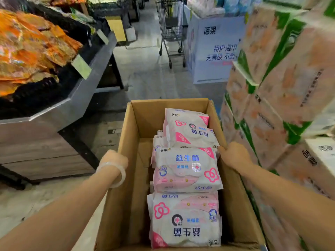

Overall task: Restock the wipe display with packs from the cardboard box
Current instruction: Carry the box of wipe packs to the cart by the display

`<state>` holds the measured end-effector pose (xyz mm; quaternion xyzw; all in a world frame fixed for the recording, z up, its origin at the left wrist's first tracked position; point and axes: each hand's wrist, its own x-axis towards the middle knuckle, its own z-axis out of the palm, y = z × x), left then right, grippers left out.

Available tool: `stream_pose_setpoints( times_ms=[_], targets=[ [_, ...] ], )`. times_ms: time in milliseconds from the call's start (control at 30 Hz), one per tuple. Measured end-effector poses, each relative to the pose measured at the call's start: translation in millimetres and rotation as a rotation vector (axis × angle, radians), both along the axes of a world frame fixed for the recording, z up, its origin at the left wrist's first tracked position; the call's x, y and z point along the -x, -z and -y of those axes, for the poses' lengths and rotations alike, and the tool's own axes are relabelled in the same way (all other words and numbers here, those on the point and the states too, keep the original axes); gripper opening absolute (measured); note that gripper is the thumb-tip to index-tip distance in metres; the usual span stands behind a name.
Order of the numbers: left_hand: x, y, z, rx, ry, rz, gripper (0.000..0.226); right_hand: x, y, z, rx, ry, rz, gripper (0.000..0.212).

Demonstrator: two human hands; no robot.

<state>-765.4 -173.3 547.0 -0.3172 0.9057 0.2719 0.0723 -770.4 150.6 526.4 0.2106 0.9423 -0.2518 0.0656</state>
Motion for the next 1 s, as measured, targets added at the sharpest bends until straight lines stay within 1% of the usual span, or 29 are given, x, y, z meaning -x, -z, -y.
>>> stream_pose_setpoints(
  times_ms=[67,133,167,233,267,467,567,633,733,900,1000],
  targets=[
    [55,-3,-2,-0.021,-0.025,0.004,0.011,61,-5,0,-0.003,-0.022,-0.010,0.038],
    [112,-8,-4,-0.034,-0.049,0.026,0.017,121,-11,-2,-0.005,-0.034,-0.012,0.036],
    [140,-12,-6,-0.034,-0.056,0.040,0.018,152,-13,-2,-0.009,-0.041,-0.015,0.037],
    [196,-17,-5,-0.030,-0.048,0.055,0.010,211,-19,-3,-0.018,-0.043,-0.026,0.042],
    [223,-18,-4,-0.030,-0.047,0.057,0.010,241,-21,-3,-0.018,-0.047,-0.033,0.043],
    [407,-13,1,-0.030,-0.042,0.026,0.017,425,-21,4,-0.059,-0.044,-0.007,0.044],
    [506,-15,3,-0.028,-0.015,0.030,0.019,515,-20,4,-0.030,-0.009,-0.005,0.046],
    [572,-18,3,-0.026,-0.003,0.026,0.017,575,-21,5,-0.011,0.002,-0.015,0.046],
    [671,-22,0,-0.012,0.004,0.007,0.008,666,-23,1,-0.004,0.026,-0.027,0.047],
    [831,-18,-11,-0.027,0.001,0.016,0.012,825,-21,-13,0.012,0.016,-0.035,0.045],
    [923,-24,-20,-0.054,0.031,0.031,0.020,926,-24,-19,0.006,-0.008,-0.010,0.045]
  ],
)
